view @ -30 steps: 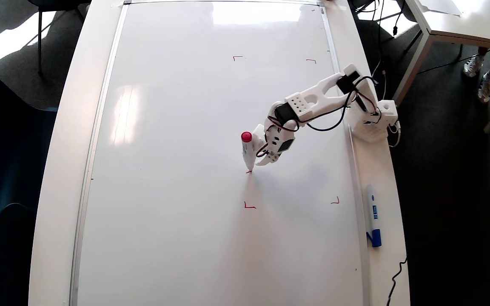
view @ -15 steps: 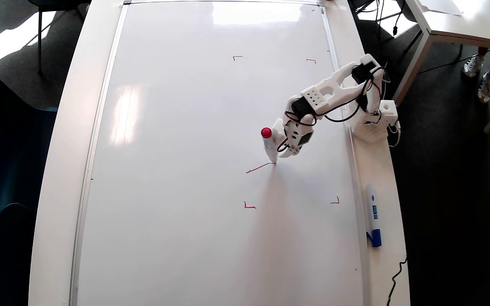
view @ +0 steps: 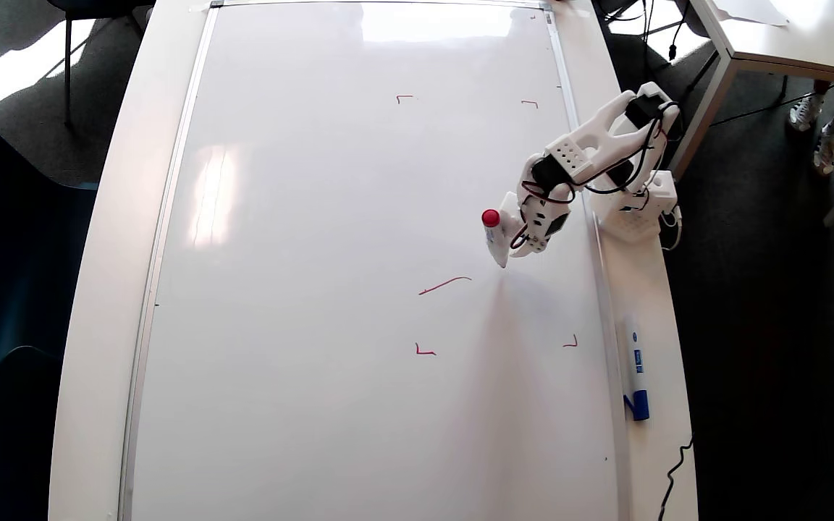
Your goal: Draw on a whiteboard a robot head using a pen attached to the gripper
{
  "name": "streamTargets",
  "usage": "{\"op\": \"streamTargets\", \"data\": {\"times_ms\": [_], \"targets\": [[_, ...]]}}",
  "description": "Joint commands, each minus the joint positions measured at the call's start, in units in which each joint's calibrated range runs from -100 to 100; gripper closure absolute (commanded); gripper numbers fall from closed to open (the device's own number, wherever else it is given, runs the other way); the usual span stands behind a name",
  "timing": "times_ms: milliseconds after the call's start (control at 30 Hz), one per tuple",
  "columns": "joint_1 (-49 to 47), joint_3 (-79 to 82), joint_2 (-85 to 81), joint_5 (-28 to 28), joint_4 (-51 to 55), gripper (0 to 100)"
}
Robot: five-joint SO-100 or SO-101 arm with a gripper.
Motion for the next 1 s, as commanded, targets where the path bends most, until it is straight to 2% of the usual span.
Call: {"op": "streamTargets", "data": {"times_ms": [0,100,700,967], "targets": [[-0.3,6.7,-6.4,-0.1,-5.3,99],[-0.4,11.2,-8.8,-0.1,-8.0,99],[-1.8,24.5,-19.8,-0.1,-7.4,99],[3.1,27.4,-22.8,0.4,-7.3,99]]}}
